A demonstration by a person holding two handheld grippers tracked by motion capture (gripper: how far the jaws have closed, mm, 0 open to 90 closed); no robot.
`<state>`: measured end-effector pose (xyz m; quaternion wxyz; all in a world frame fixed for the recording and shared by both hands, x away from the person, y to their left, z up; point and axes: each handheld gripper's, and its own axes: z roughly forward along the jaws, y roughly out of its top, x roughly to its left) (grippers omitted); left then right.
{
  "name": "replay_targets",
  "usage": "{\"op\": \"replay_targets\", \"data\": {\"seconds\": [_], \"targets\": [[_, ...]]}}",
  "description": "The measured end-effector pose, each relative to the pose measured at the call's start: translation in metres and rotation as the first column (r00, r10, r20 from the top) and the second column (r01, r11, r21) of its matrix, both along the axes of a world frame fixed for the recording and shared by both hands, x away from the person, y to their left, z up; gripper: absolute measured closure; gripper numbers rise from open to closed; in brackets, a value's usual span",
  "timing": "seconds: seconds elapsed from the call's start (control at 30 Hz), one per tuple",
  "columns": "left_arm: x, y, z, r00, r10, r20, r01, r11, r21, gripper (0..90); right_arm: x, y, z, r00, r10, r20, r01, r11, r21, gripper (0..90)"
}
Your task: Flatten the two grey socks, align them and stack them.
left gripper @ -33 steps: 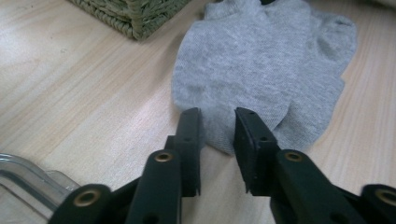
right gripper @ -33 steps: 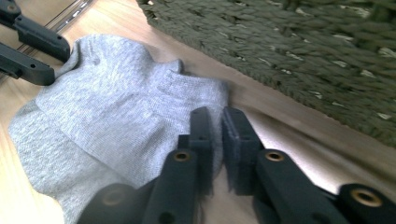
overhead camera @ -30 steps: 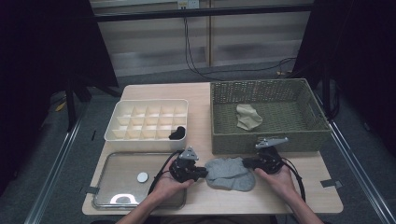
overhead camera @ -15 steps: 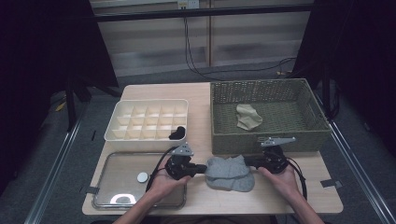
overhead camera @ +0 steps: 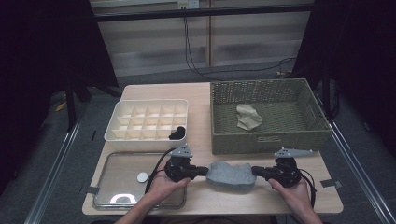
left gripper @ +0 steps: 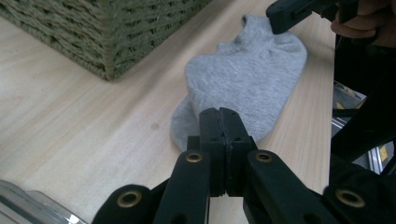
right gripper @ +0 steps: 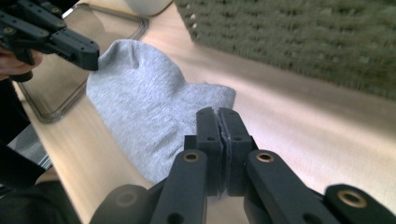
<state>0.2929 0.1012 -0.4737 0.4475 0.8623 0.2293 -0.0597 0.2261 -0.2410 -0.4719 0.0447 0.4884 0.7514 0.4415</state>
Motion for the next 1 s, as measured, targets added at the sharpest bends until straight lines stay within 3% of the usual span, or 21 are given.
{"op": "replay_targets", "data": {"seconds": [0.2,0.37,0.53,0.57,0.77,0.83,0.87,1.0], "targets": [[0.001,-0.006,-0.009,1.0,0.002,-0.005,-0.001,0.999,0.046,89.5,-0.001,0.002,-0.01,0.9996,0.002,-0.027,-0.004,0.999,-0.043,88.6],[0.0,-0.01,-0.016,0.9993,-0.031,-0.022,0.033,0.996,0.083,89.3,0.003,0.003,-0.019,0.9973,0.006,-0.073,-0.011,0.998,-0.065,88.5],[-0.005,-0.012,-0.018,0.9986,-0.051,-0.018,0.052,0.9952,0.083,88.7,0.007,0.004,-0.023,0.9972,0.01,-0.074,-0.017,0.995,-0.098,88.5],[-0.006,-0.012,-0.017,0.9985,-0.053,-0.013,0.054,0.9925,0.11,88.0,0.008,0.004,-0.023,0.9974,0.001,-0.072,-0.009,0.995,-0.103,88.4],[-0.007,-0.014,-0.019,0.9981,-0.06,-0.012,0.061,0.9931,0.101,81.8,0.014,0.005,-0.025,0.9986,0.001,-0.052,-0.007,0.992,-0.126,86.3],[-0.007,-0.013,-0.017,0.9982,-0.058,-0.011,0.059,0.992,0.111,74.8,0.015,0.005,-0.025,0.9989,0.004,-0.046,-0.01,0.992,-0.13,85.0],[-0.008,-0.013,-0.017,0.9992,-0.039,-0.006,0.04,0.9948,0.094,70.0,0.016,0.004,-0.024,0.9994,-0.005,-0.035,0.0,0.992,-0.128,82.6],[-0.006,-0.01,-0.01,0.9997,-0.02,0.017,0.018,0.9975,0.068,65.7,0.015,0.002,-0.021,0.9997,-0.004,-0.025,0.001,0.994,-0.108,78.9]]}}
